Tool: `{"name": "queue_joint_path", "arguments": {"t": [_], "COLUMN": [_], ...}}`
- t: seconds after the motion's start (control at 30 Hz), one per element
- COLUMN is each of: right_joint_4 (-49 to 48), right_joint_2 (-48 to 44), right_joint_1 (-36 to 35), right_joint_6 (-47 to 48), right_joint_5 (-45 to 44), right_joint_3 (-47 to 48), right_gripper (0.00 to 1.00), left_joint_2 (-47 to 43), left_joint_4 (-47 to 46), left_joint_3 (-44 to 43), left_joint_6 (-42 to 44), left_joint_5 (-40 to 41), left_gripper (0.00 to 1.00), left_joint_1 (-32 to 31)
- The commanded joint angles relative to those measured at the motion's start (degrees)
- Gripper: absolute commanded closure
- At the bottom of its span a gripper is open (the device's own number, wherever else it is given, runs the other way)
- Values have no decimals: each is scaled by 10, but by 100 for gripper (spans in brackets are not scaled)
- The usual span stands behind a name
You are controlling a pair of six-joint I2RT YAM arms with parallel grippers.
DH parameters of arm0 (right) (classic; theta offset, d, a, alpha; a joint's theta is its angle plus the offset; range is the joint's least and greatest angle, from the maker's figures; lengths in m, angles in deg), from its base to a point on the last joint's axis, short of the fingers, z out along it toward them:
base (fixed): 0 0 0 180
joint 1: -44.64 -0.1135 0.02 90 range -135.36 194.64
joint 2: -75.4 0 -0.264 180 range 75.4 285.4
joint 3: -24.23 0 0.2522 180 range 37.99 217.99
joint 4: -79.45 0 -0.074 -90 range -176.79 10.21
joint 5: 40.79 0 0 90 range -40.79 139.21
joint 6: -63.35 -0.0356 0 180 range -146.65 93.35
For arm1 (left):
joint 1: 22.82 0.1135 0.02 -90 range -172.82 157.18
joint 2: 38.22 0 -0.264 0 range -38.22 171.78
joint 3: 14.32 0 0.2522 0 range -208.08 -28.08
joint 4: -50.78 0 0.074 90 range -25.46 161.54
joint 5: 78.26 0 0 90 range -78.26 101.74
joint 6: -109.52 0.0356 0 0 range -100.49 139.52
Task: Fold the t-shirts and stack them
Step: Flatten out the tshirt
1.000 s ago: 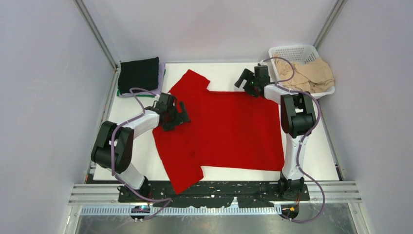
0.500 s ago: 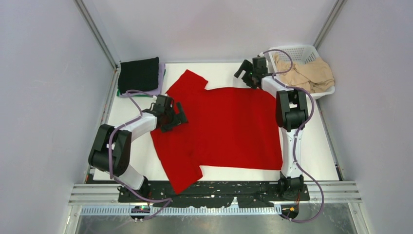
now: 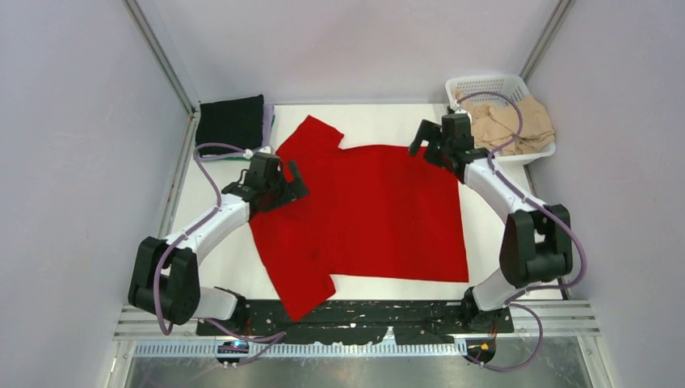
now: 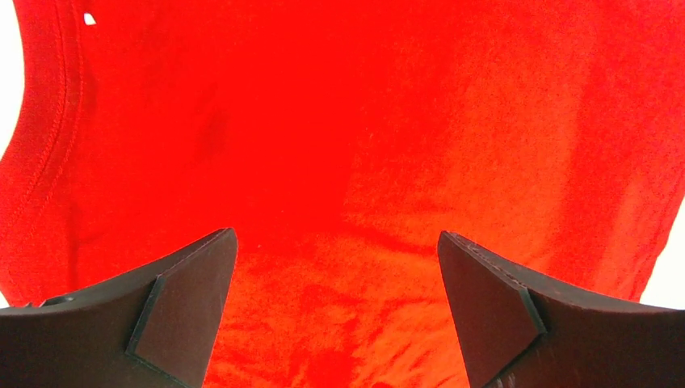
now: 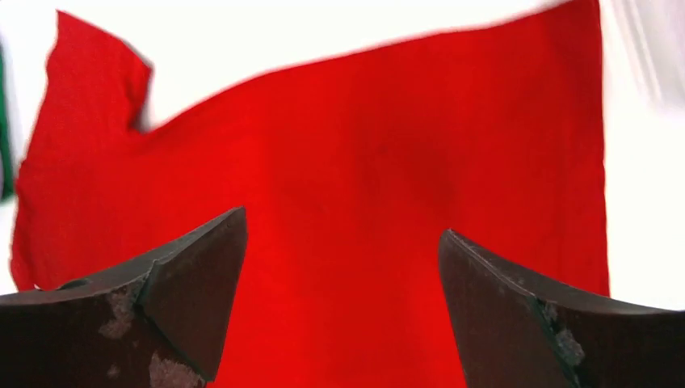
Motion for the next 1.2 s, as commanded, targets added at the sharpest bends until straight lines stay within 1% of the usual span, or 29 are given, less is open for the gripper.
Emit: {"name": "queue_joint_path", "arguments": {"t": [0.0, 0.13, 0.27, 0.43, 0.5, 0.6, 0.67, 0.83, 1.03, 1.17], "right_joint_4": [41, 47, 55, 70, 74, 80, 82, 97, 110, 117], "right_joint_2": [-64, -69, -21, 56, 76, 101, 120, 173, 227, 262], "right_joint_1": [-13, -15, -15, -15, -15, -13, -13, -8, 5, 13], "right_joint_6": [16, 20, 26, 27, 27, 28, 30, 36, 39, 45], "right_joint_5": [-28, -27, -26, -39, -45, -51, -46, -35, -31, -30], "right_joint_3": [-110, -145, -121, -66, -47, -20, 1, 63, 143, 200], "right_gripper": [4, 5, 4, 5, 5, 5, 4, 5, 4, 5], "left_joint_2": [15, 61, 130, 206, 244, 293, 318, 363, 429, 446], "left_joint_4": [25, 3, 8, 31, 41, 56, 63, 84, 125, 135], "left_joint_3": [-19, -33, -92, -153, -181, -221, -244, -298, -396, -435], "left_joint_6": [15, 16, 22, 2, -2, -18, -29, -41, -48, -54], "left_joint_5": [3, -9, -11, 15, 1, -57, -63, -81, -93, -99], "left_gripper": [0, 0, 0, 0, 0, 0, 0, 0, 0, 0], "left_joint_1": [-6, -5, 0, 19, 30, 49, 60, 79, 95, 100]}}
